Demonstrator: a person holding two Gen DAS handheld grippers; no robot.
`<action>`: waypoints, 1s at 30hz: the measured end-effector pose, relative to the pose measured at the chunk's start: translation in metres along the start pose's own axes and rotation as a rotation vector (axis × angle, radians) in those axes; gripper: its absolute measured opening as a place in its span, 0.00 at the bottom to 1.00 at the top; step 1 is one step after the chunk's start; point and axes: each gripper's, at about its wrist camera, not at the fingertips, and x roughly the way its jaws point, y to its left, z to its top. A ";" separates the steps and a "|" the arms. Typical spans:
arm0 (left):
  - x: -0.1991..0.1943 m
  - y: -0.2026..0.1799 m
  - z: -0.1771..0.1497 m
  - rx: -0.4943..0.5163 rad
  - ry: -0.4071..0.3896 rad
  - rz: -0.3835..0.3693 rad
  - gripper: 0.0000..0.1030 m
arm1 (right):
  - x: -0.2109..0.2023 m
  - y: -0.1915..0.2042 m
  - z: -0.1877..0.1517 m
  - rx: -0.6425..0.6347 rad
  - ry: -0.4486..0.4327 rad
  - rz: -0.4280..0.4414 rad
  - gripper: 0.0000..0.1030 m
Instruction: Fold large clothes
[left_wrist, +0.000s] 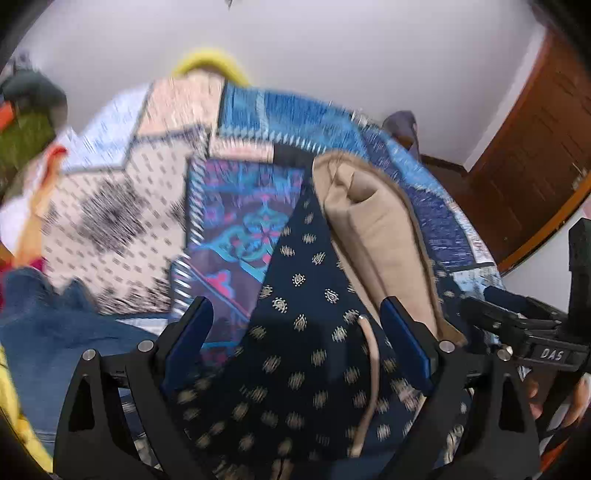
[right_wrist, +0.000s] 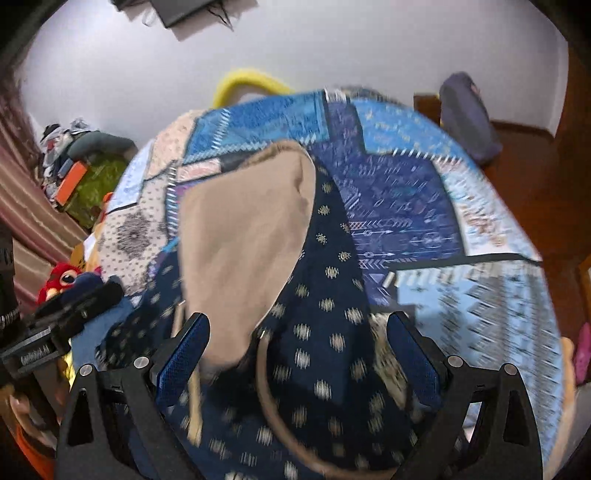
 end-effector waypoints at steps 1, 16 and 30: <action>0.013 0.002 0.001 -0.023 0.023 -0.009 0.89 | 0.012 -0.001 0.004 0.007 0.014 -0.010 0.92; 0.025 -0.026 -0.006 -0.009 -0.004 0.009 0.11 | 0.017 0.001 -0.003 -0.061 -0.032 -0.002 0.08; -0.145 -0.047 -0.082 0.210 -0.090 -0.017 0.11 | -0.149 0.051 -0.097 -0.218 -0.158 0.123 0.08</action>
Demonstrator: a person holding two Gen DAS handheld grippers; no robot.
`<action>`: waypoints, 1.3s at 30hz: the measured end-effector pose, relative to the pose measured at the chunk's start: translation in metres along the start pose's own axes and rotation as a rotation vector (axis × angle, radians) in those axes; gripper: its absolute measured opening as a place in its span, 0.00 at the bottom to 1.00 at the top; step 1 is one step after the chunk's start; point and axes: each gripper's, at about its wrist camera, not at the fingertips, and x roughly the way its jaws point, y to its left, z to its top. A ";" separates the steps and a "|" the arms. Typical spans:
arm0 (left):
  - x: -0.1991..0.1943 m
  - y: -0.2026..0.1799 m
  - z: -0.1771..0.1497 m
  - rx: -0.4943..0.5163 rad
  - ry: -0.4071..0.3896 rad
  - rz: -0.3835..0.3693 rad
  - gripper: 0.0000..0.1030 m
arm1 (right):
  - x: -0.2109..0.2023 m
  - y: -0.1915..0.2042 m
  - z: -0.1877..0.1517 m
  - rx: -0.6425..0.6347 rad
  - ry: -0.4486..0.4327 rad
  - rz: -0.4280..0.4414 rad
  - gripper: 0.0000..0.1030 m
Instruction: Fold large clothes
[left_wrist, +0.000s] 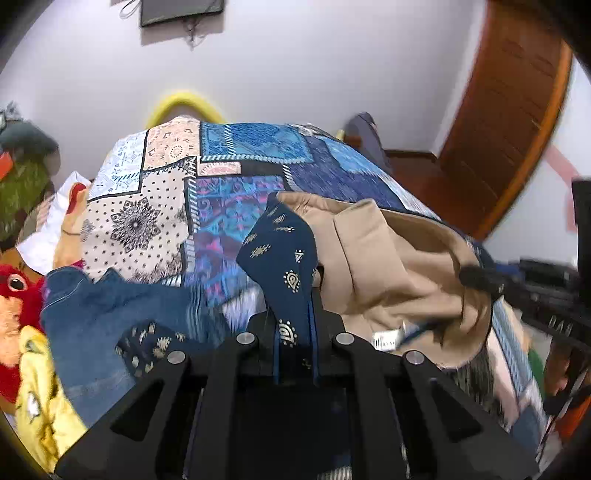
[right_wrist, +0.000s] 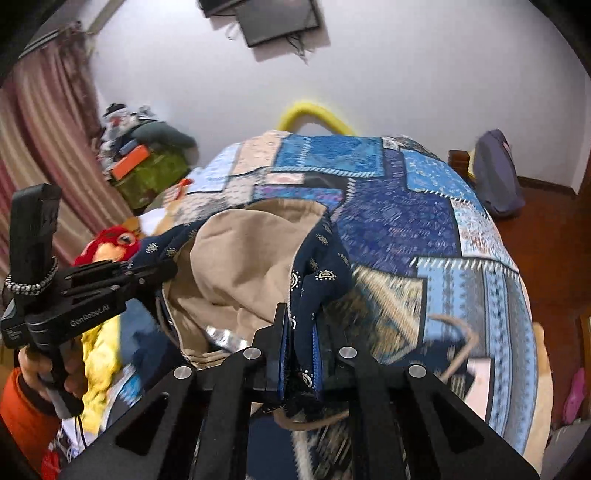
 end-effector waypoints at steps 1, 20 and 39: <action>-0.009 -0.004 -0.011 0.013 0.006 -0.005 0.11 | -0.009 0.006 -0.009 -0.012 -0.001 0.003 0.08; 0.019 0.005 -0.152 -0.060 0.183 -0.022 0.12 | -0.008 0.002 -0.149 -0.084 0.161 -0.230 0.08; -0.041 -0.004 -0.130 0.001 0.046 -0.015 0.62 | -0.077 0.019 -0.124 -0.116 -0.038 -0.219 0.93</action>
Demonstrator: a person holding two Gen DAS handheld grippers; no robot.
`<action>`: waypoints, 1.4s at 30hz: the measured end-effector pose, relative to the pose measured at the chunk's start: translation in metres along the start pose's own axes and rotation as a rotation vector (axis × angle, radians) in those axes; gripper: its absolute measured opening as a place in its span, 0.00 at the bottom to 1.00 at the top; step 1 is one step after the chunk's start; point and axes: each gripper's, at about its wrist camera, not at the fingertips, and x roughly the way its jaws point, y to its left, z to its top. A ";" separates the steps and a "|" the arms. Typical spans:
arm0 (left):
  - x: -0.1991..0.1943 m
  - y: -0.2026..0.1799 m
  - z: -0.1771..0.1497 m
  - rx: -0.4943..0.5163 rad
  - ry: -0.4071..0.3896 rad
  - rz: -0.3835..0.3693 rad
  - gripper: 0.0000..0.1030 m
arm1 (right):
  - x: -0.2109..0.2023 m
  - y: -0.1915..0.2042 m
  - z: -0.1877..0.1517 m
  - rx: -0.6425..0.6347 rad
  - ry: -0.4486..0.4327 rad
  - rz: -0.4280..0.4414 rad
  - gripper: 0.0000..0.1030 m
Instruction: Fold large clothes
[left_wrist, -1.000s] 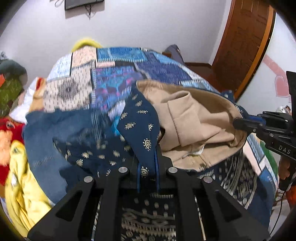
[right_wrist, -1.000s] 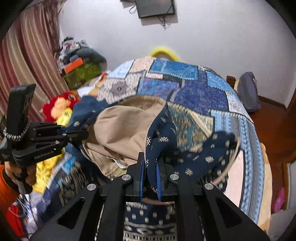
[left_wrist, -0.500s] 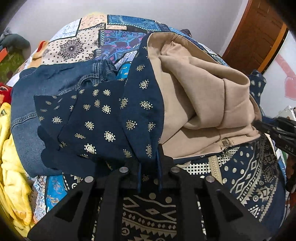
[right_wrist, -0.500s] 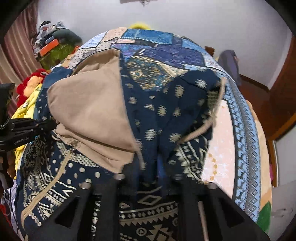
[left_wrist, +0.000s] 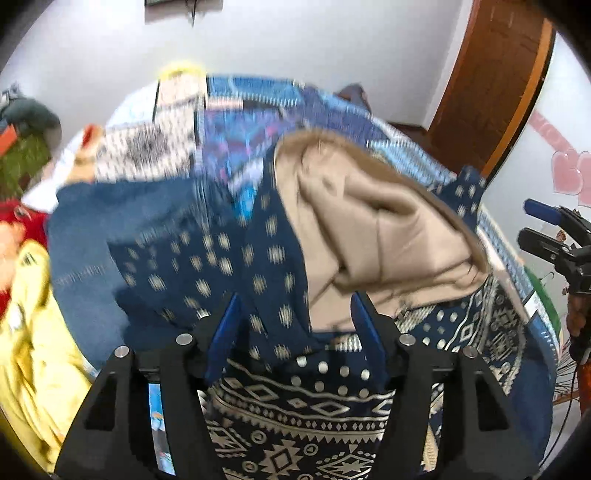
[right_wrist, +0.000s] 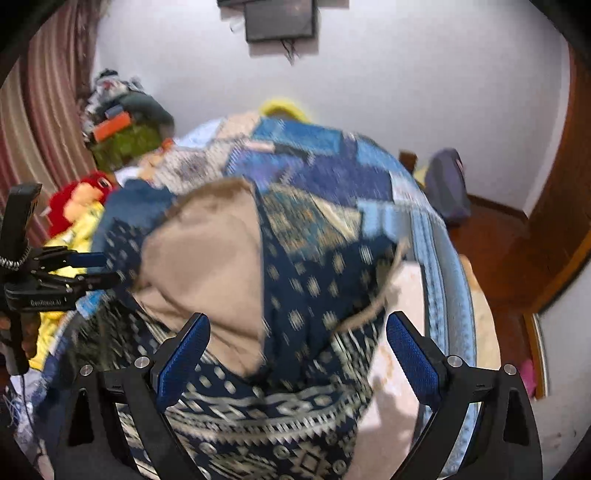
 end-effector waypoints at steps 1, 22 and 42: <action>-0.005 0.002 0.007 0.000 -0.019 0.009 0.64 | 0.000 0.002 0.008 0.003 -0.013 0.024 0.93; 0.113 0.039 0.085 -0.141 0.014 -0.064 0.08 | 0.162 0.010 0.064 0.125 0.149 0.214 0.10; -0.070 -0.026 -0.039 0.068 -0.012 -0.178 0.08 | -0.055 0.050 -0.024 0.016 0.029 0.358 0.09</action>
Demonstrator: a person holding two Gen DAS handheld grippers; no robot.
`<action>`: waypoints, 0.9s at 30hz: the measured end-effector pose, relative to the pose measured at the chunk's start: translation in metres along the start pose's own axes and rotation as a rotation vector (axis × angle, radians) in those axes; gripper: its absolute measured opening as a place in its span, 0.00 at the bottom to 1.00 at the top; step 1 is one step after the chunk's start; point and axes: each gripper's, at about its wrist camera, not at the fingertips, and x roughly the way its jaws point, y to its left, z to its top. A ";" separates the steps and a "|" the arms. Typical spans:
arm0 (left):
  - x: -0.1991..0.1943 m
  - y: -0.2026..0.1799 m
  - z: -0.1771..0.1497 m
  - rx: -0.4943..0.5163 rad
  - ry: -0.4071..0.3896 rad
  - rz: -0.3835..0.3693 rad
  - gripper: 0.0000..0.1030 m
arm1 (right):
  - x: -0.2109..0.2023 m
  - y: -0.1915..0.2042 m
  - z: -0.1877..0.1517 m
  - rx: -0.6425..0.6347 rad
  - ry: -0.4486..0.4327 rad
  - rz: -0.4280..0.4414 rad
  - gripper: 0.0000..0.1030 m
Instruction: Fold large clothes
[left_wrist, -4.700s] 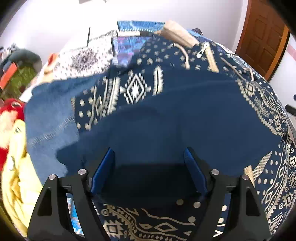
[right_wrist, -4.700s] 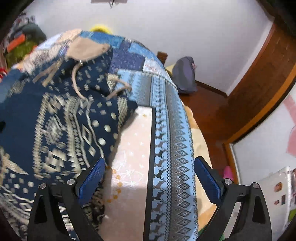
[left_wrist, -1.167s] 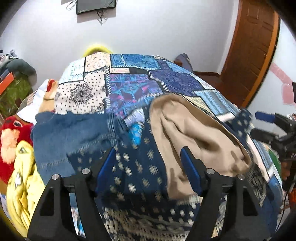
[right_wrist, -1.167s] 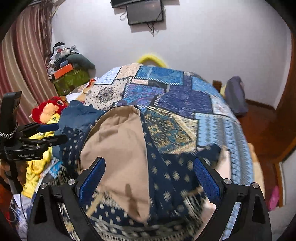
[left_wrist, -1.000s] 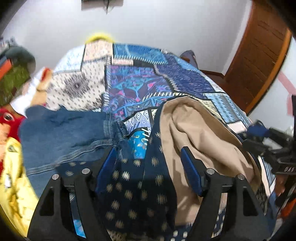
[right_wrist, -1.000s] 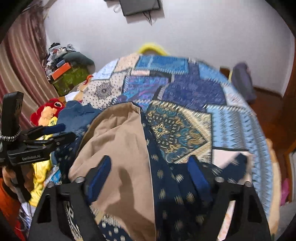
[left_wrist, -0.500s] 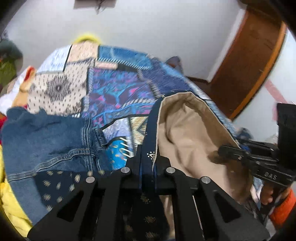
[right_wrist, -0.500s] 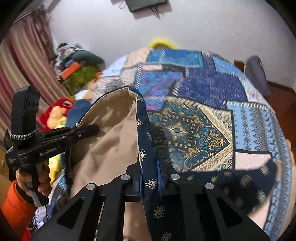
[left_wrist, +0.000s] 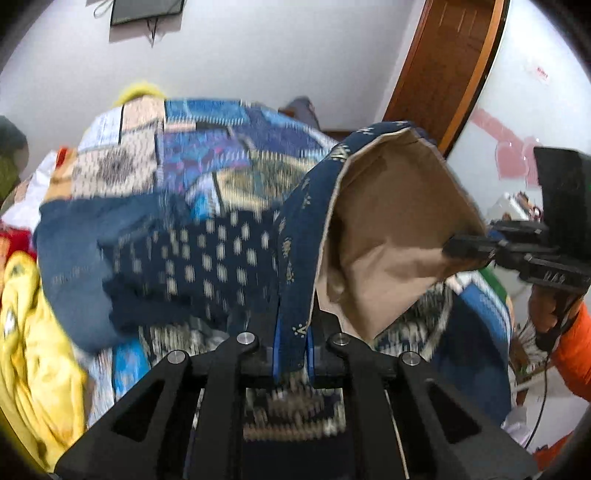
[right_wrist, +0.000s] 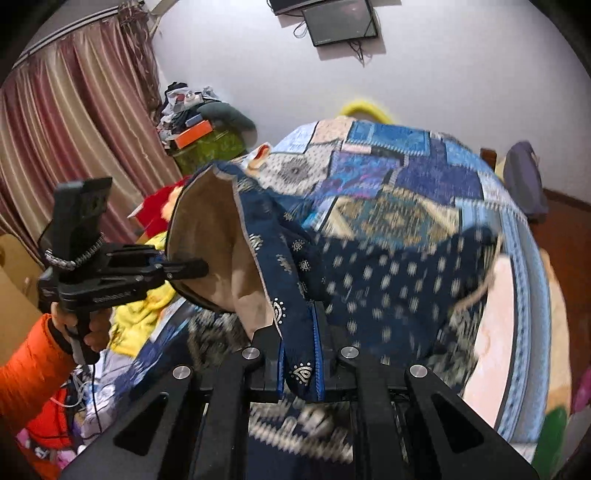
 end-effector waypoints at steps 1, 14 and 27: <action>0.000 -0.001 -0.011 -0.007 0.018 -0.003 0.08 | -0.002 0.002 -0.007 0.003 0.011 0.000 0.09; 0.006 0.007 -0.105 -0.050 0.179 0.122 0.25 | -0.031 0.005 -0.083 -0.023 0.144 -0.143 0.09; -0.030 0.071 -0.066 -0.190 0.031 0.259 0.41 | -0.056 -0.041 -0.050 0.074 0.045 -0.219 0.09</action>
